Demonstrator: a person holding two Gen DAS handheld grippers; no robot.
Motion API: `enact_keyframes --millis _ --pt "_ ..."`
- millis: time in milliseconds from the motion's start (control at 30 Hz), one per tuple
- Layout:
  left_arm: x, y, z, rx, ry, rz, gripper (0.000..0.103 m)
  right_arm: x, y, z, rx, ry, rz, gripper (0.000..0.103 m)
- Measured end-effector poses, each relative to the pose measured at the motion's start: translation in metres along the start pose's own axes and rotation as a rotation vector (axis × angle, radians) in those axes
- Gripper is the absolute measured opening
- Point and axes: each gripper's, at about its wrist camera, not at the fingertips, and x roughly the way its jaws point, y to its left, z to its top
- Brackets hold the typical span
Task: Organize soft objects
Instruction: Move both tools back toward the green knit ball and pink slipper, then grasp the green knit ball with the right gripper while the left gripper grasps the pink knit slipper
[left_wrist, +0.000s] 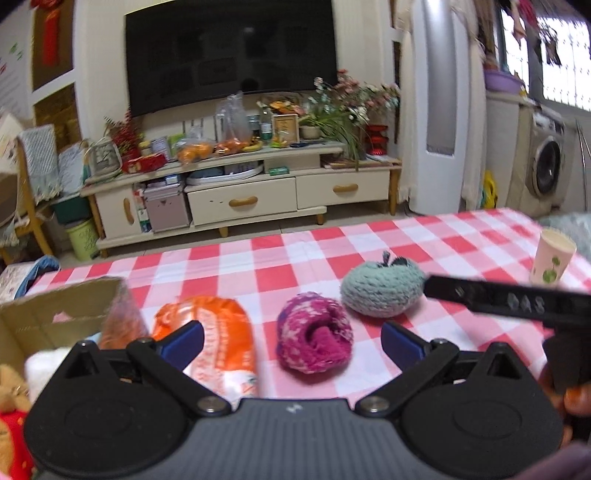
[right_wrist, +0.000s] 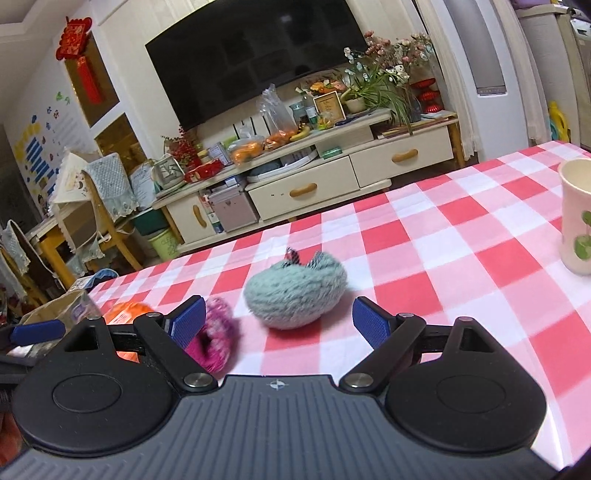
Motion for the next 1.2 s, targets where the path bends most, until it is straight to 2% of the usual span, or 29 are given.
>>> enact_keyframes --millis 267,633,833,933,1067,1200 --pt "0.029 -0.029 0.000 0.082 0.012 0.020 0.101 0.033 -0.010 0.012 -0.022 0.016 -0.002 0.103" --pt "0.077 -0.035 0.003 0.096 0.066 0.035 0.098 0.058 -0.005 0.016 -0.114 0.083 -0.017 0.103" --pt "0.099 -0.030 0.002 0.059 0.114 0.040 0.086 0.060 -0.003 0.015 -0.108 0.092 0.008 0.103" --pt "0.106 -0.026 0.001 0.029 0.136 0.033 0.072 0.059 -0.001 0.013 -0.124 0.101 0.022 0.103" --pt "0.107 -0.024 0.001 0.002 0.143 0.017 0.067 0.057 0.002 0.011 -0.145 0.104 0.040 0.103" --pt "0.103 -0.023 0.001 -0.017 0.145 0.002 0.061 0.053 0.003 0.009 -0.172 0.110 0.055 0.093"
